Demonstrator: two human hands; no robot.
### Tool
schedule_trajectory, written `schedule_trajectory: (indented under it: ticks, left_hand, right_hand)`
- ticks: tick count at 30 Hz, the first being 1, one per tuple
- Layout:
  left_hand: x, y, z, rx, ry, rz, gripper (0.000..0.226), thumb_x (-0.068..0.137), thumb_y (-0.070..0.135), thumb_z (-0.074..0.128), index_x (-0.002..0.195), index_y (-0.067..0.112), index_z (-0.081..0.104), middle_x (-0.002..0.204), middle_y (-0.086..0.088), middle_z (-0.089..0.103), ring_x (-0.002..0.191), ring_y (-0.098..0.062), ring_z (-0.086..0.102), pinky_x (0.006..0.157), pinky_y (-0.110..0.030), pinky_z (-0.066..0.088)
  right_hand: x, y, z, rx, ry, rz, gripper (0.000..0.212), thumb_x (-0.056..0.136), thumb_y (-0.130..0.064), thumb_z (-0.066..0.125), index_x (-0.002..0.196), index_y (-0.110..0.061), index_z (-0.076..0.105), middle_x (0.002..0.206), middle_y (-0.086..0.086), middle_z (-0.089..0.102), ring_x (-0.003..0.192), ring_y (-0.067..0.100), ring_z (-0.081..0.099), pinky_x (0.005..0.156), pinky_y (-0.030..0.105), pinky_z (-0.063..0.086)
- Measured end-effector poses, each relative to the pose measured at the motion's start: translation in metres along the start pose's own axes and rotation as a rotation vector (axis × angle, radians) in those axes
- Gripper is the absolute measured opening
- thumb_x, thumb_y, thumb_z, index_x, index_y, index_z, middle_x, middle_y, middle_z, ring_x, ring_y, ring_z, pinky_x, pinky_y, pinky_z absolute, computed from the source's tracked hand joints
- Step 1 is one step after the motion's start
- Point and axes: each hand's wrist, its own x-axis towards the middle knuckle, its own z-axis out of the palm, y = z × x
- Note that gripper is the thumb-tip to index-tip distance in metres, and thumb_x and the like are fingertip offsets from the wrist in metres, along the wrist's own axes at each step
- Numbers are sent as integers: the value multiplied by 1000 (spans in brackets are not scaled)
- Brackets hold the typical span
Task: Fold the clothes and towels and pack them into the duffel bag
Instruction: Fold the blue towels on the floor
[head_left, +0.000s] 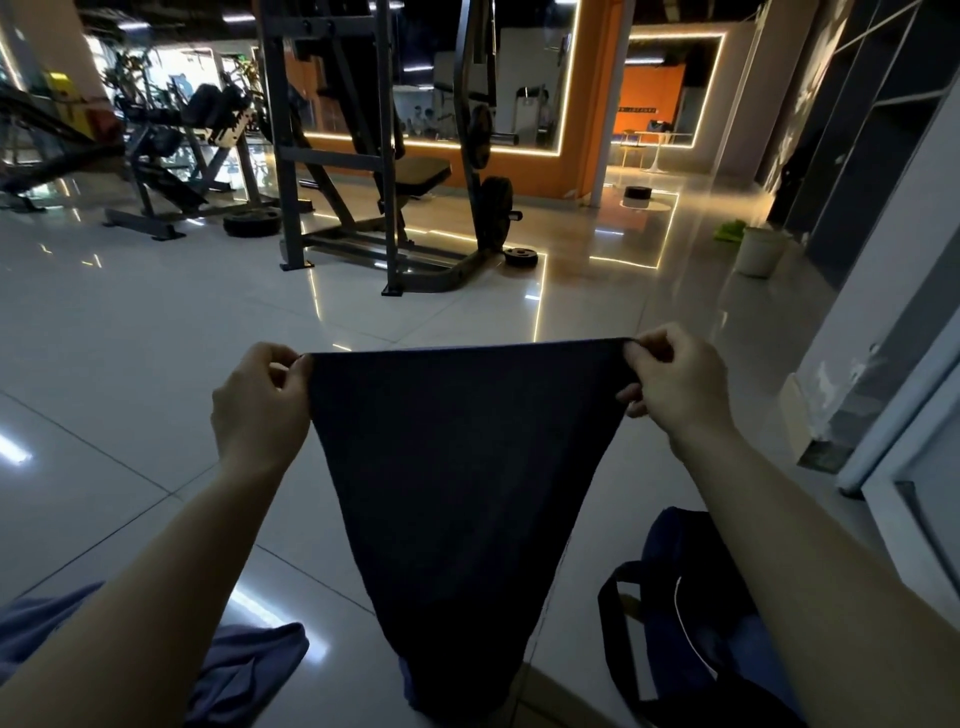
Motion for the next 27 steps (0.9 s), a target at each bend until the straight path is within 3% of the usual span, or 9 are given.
schedule_trajectory:
  ticks: [2, 4, 8, 12, 14, 17, 19, 24, 27]
  left_hand:
    - [-1, -1, 1, 2, -11, -5, 28, 97, 34, 51, 110, 10, 57, 99, -12, 65, 88, -31, 62, 80, -45, 50]
    - [-3, -2, 1, 152, 3, 51, 33, 98, 38, 48, 112, 9, 58, 102, -13, 67, 89, -34, 61, 72, -40, 45]
    - [-5, 1, -4, 366, 39, 206, 38, 97, 41, 49, 109, 8, 63, 98, -15, 69, 84, -38, 61, 65, -35, 36]
    - [1, -4, -9, 224, 41, 221, 27, 95, 27, 56, 104, 3, 64, 92, -18, 70, 82, -38, 64, 64, -33, 42]
    - [-2, 0, -6, 74, -32, 234, 16, 96, 18, 53, 101, 4, 60, 86, -15, 67, 73, -32, 65, 52, -25, 47]
    - [-9, 20, -1, -441, -183, -24, 8, 100, 17, 45, 96, 12, 50, 94, -8, 63, 81, -23, 67, 55, -22, 57]
    - [-9, 25, -1, -583, -198, -63, 9, 100, 20, 44, 93, 19, 50, 96, -8, 63, 86, -22, 67, 64, -26, 60]
    - [-4, 3, -12, -97, -110, 524, 11, 92, 24, 52, 96, 16, 59, 81, -3, 66, 67, -20, 67, 62, -11, 52]
    - [-13, 14, -24, -228, -117, 473, 7, 90, 29, 50, 91, 36, 51, 87, -7, 66, 72, -19, 68, 54, -22, 57]
  right_hand:
    - [0, -7, -3, 435, -40, 294, 8, 97, -18, 55, 95, -10, 53, 89, 9, 61, 49, 10, 63, 45, 21, 51]
    - [1, -8, -5, 462, -71, 315, 9, 97, -18, 55, 93, -10, 54, 90, 11, 62, 54, 13, 66, 49, 23, 54]
    - [-1, -2, -8, -99, -11, -186, 9, 94, -17, 59, 91, -9, 62, 84, 5, 64, 74, 15, 63, 67, 23, 53]
    - [-2, -4, -11, -191, 101, -406, 16, 91, 3, 52, 98, -5, 65, 85, 0, 62, 73, 2, 55, 68, 3, 44]
    - [-2, -4, -11, -164, 188, -417, 23, 90, 7, 49, 101, -4, 66, 89, -2, 61, 76, 0, 54, 72, 1, 43]
    - [1, -10, -17, 23, 256, -360, 24, 93, -1, 49, 103, -16, 65, 95, -6, 62, 88, 6, 60, 83, 19, 52]
    - [4, -12, -23, 120, 235, -325, 27, 96, -6, 49, 93, -31, 59, 93, -9, 61, 90, 10, 63, 80, 30, 56]
    - [-9, -12, -26, 95, 188, -135, 30, 97, -13, 47, 81, -38, 52, 86, -4, 60, 85, 22, 64, 74, 52, 57]
    - [-30, -31, -40, 226, 238, -131, 32, 96, -13, 49, 82, -41, 55, 92, 2, 63, 87, 26, 66, 75, 51, 58]
